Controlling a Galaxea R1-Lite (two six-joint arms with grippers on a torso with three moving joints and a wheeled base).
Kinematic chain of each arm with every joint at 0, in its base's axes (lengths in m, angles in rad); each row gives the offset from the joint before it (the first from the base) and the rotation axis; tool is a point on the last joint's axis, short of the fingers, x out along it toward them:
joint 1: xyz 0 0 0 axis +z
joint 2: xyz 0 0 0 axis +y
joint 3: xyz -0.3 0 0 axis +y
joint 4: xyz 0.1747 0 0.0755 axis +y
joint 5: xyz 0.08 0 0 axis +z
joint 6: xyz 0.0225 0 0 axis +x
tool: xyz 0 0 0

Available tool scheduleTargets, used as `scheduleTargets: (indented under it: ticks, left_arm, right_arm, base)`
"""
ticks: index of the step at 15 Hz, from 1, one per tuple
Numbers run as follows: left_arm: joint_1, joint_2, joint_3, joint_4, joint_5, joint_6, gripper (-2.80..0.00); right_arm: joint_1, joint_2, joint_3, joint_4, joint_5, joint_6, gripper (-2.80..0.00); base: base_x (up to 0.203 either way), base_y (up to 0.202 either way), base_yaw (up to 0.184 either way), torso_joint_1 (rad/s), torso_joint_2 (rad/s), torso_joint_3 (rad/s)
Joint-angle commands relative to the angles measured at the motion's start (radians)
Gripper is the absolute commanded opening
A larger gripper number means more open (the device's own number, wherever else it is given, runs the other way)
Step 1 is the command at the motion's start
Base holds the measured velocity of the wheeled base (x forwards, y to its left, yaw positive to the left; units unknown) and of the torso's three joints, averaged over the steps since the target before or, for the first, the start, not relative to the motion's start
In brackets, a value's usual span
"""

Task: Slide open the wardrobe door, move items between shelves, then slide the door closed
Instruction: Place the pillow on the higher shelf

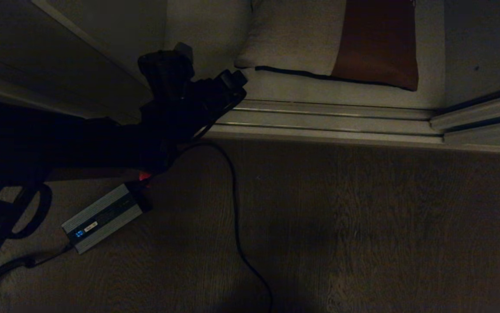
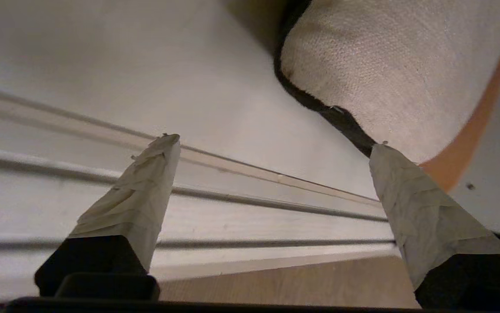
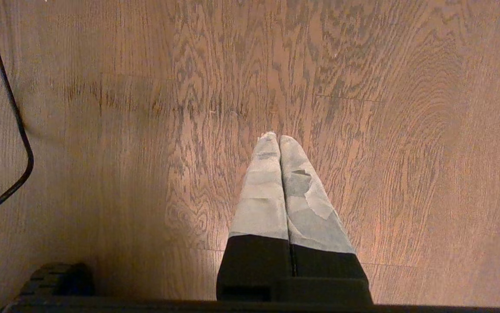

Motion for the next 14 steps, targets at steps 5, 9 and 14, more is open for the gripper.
scheduleTargets:
  ticks: [5, 9, 14]
  left_arm:
    - [0.010, 0.024, -0.080, -0.054, -0.132, -0.005, 0.00]
    - [0.010, 0.074, -0.098, -0.087, -0.181, -0.004, 0.00]
    - [0.011, 0.161, -0.159, -0.207, -0.220, 0.025, 0.00]
  right_arm:
    - [0.000, -0.001, 0.003, -0.001, 0.000, 0.000, -2.80]
    - [0.000, -0.001, 0.004, -0.001, 0.000, 0.000, -2.80]
    - [0.000, -0.001, 0.003, -0.001, 0.000, 0.000, -2.80]
  base:
    - [0.000, 0.000, 0.000, 0.000, 0.00, 0.000]
    - [0.000, 0.000, 0.000, 0.000, 0.00, 0.000]
    - [0.000, 0.000, 0.000, 0.000, 0.00, 0.000]
